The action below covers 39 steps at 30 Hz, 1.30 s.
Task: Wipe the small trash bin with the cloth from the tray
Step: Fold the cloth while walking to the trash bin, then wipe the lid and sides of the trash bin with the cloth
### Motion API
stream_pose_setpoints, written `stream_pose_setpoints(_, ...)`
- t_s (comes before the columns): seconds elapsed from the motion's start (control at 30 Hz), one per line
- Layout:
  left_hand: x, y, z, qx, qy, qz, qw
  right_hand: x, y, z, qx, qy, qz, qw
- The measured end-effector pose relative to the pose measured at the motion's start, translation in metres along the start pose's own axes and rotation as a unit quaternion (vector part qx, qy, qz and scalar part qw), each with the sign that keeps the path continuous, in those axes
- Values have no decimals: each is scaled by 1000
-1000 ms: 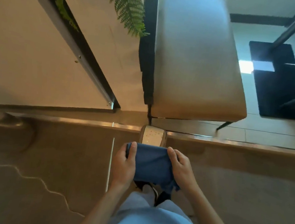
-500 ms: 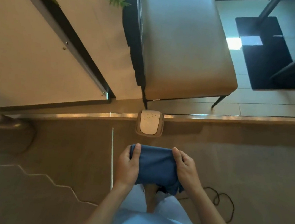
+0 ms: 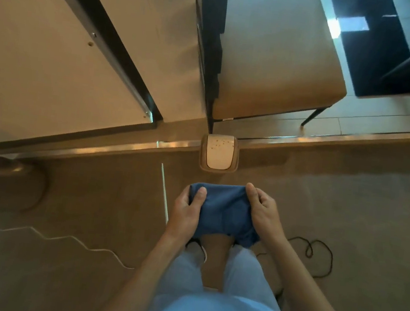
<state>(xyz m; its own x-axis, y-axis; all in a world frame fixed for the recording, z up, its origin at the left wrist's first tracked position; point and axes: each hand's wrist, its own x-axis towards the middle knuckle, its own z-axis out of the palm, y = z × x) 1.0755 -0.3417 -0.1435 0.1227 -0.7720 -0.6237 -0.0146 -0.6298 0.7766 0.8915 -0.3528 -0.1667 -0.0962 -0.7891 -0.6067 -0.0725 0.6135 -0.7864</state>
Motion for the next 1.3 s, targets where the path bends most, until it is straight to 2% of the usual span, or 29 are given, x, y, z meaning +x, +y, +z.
stream_pose_setpoints(0.2, 26, 0, -22, 16, 3, 9, 1000, 13, -4, 35, 15, 8, 11, 1000)
stream_pose_setpoints(0.4, 57, -12, -24, 53, 8, 52, 997, 39, 9, 47, 14, -5, 16, 1000)
stream_pose_setpoints(0.7, 133, -66, 2, 98, 47, 119, 987, 119, 65, 47, 2, -29, -3, 1000)
stream_pose_setpoints(0.93, 212, -127, 24, 142, 80, 210, 964, 201, 117, 62, -47, -20, -37, 998)
stream_pose_setpoints(1.13, 281, -187, 43, 181, 78, 285, 938, 266, 153, 89, 11, -89, -67, 994)
stream_pose_setpoints(1.3, 330, -224, 47, 199, 27, 331, 922, 318, 180, 88, 68, -177, -74, 979)
